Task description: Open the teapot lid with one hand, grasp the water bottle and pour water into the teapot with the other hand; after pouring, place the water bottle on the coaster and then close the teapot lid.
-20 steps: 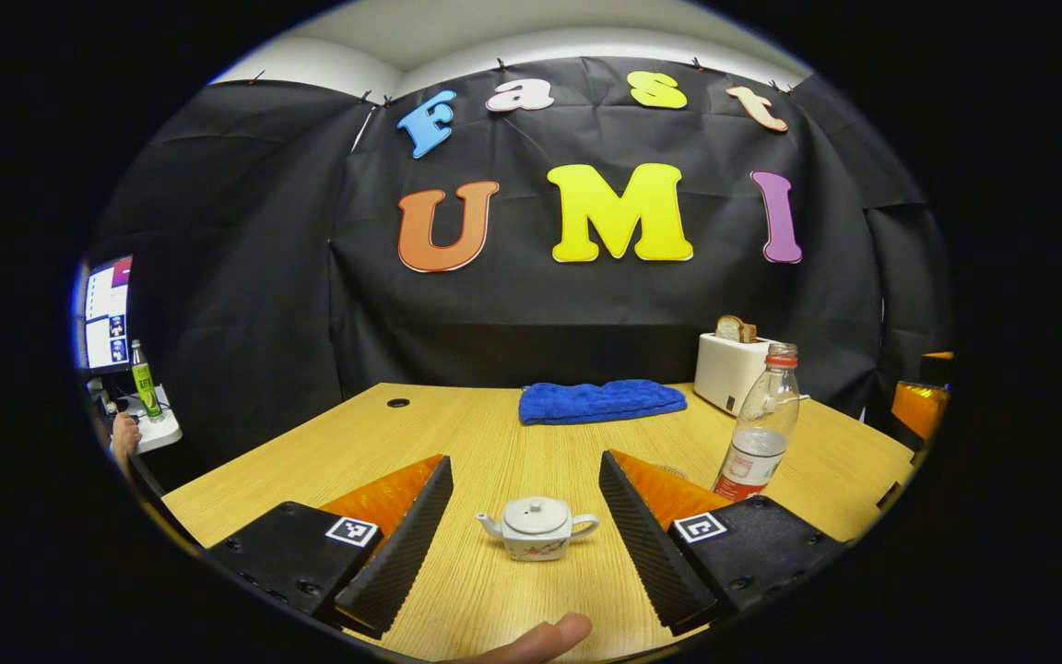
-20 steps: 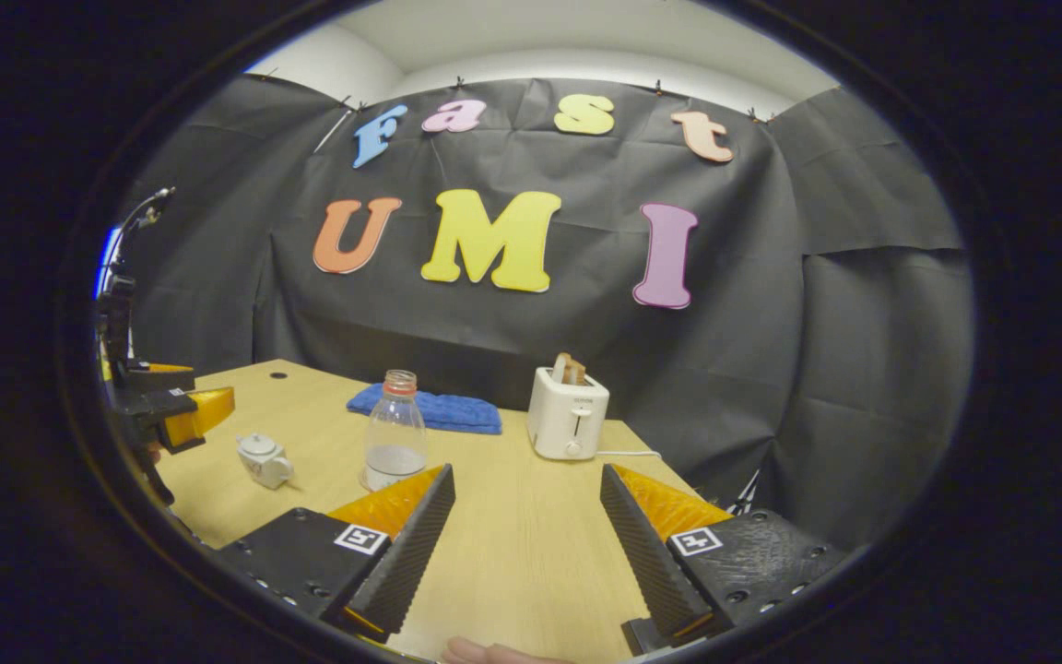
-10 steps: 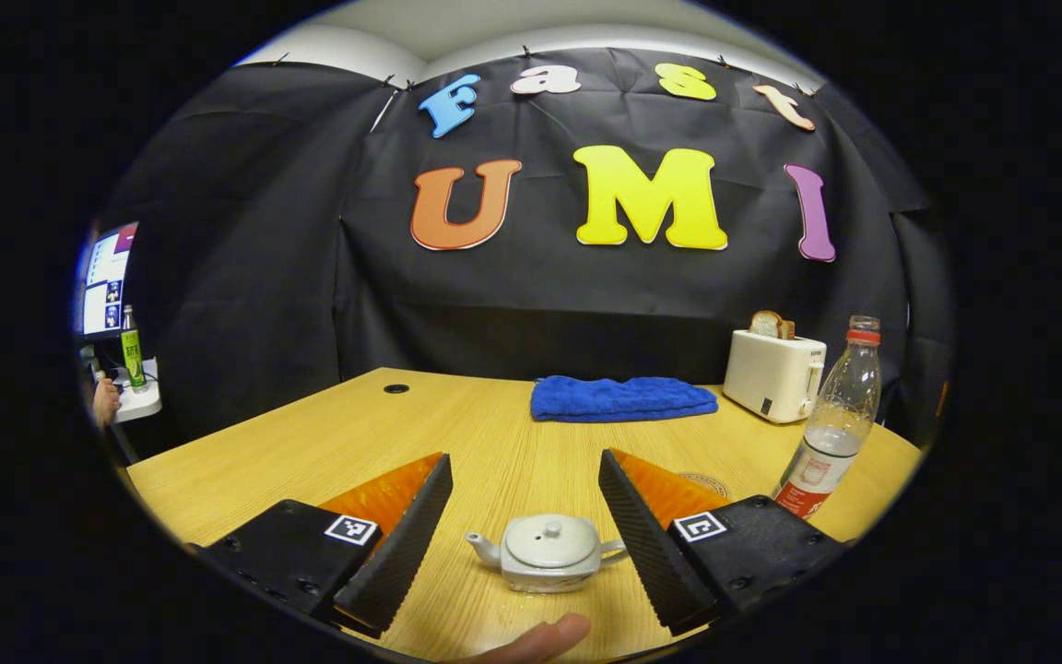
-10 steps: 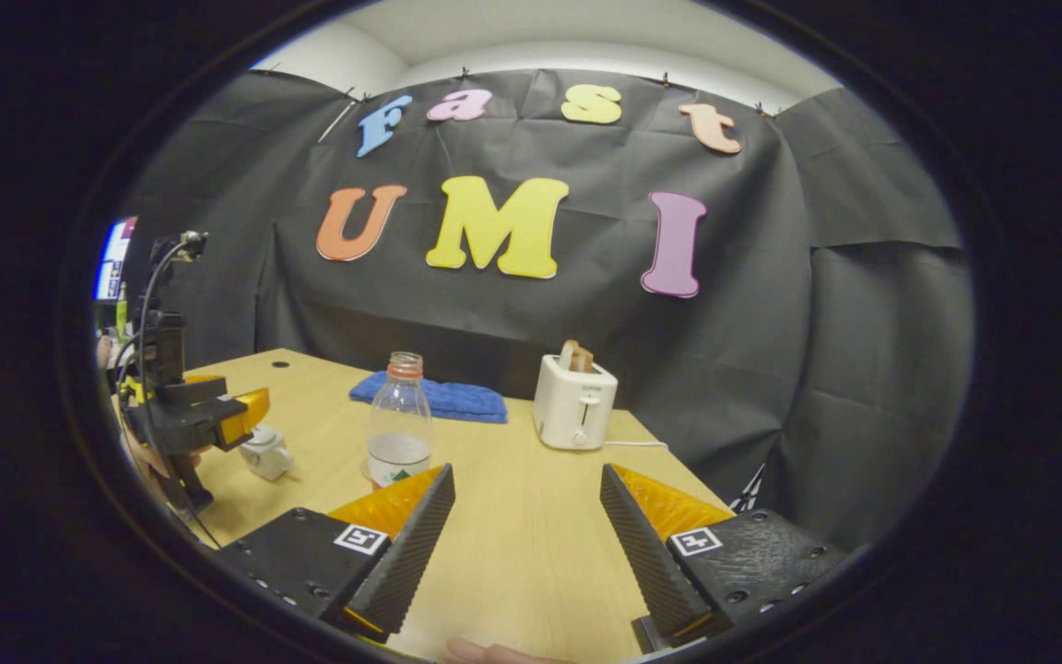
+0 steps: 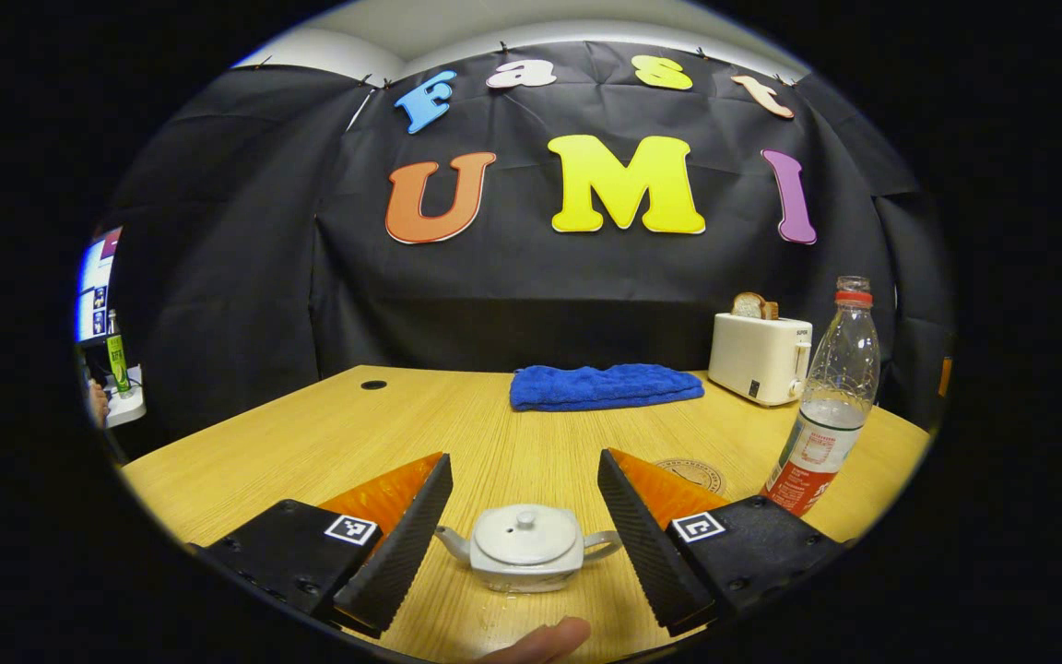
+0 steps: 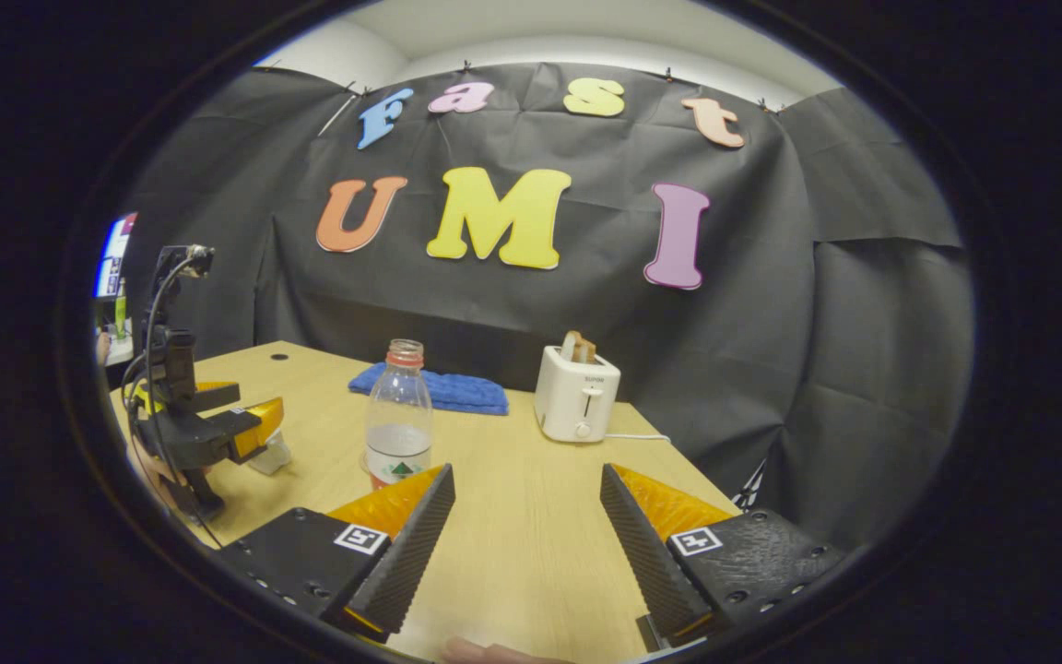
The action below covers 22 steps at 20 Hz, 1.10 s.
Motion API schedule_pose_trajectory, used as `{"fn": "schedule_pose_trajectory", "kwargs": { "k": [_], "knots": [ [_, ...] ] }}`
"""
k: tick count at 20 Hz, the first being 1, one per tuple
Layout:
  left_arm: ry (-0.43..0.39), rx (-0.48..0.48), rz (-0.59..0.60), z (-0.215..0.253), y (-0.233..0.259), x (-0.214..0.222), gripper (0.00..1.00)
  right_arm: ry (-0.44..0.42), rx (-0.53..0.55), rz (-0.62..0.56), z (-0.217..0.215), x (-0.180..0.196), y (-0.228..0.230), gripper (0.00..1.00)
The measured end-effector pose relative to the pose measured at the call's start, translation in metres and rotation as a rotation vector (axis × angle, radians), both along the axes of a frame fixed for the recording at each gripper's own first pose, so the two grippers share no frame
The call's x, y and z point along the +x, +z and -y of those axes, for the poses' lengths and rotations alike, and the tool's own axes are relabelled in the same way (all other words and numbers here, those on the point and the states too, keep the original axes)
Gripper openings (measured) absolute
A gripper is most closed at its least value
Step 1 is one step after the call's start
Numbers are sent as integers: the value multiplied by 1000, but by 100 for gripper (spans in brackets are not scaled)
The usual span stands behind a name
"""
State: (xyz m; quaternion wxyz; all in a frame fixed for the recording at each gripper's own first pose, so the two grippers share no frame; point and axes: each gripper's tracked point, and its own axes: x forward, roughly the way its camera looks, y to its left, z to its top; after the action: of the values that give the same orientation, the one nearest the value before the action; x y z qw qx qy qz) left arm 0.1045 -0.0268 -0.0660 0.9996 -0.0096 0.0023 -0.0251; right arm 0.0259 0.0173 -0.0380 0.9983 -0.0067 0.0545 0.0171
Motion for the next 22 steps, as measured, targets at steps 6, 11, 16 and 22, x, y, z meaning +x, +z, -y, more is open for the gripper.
{"fn": "schedule_pose_trajectory", "kwargs": {
  "k": [6, 11, 16, 22],
  "knots": [
    [-34, 9, -48, 8, -11, 3, 84, -3, 0, -9, 0, 1, -3, 95],
    [-45, 16, -49, 9, -13, 3, 71, -7, -2, -18, 1, 3, -6, 95],
    [-28, 41, -57, 2, -15, 5, 36, -1, 5, -35, -5, 4, -10, 95],
    [-28, 36, -58, 1, -16, 7, 10, 36, -13, -61, -28, 5, -22, 98]
  ]
}}
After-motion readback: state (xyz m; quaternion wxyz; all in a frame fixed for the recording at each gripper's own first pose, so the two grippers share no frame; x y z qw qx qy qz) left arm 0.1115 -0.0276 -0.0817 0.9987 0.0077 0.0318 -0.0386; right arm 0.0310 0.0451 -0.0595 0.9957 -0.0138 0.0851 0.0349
